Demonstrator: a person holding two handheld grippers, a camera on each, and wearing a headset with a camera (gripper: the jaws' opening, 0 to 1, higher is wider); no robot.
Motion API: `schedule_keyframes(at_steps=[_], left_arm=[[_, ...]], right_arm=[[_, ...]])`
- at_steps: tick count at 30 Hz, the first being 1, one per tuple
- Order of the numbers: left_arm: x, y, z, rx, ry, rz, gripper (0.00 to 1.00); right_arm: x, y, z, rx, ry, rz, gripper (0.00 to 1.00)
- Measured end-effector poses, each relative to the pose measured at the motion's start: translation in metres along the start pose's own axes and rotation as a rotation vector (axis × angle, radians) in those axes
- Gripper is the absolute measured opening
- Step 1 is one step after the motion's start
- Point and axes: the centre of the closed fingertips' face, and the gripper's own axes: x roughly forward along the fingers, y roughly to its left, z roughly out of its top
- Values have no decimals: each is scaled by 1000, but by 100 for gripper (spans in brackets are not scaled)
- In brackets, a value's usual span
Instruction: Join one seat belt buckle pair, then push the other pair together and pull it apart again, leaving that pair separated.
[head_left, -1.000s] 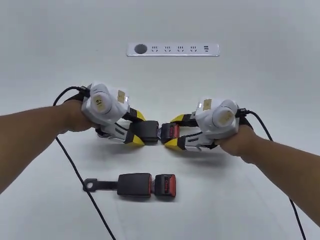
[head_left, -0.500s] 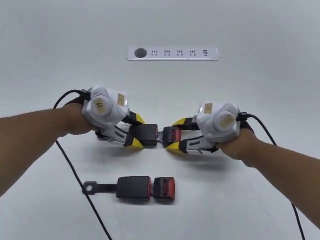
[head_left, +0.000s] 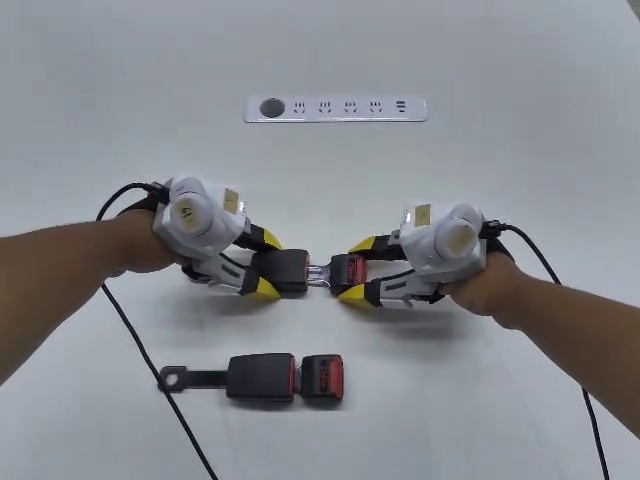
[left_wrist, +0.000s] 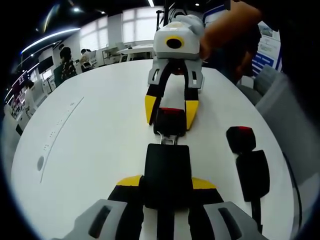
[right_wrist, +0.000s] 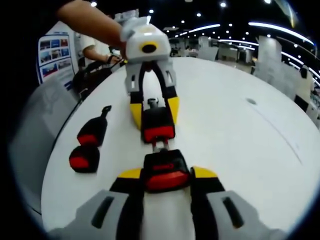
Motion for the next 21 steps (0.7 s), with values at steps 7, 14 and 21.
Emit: schedule_keyframes(at_steps=[7,14,21], left_arm=[[-1,0,0,-4,-5,0,35],[-1,0,0,-6,-8,0,35],[-1,0,0,-7,-10,0,35]], right_arm=[[-10,-3,-9,-4,3,-2,35],[-25,0,-17,-5,11,-2,36],[-40,-2,-28,2,17,-10,36]])
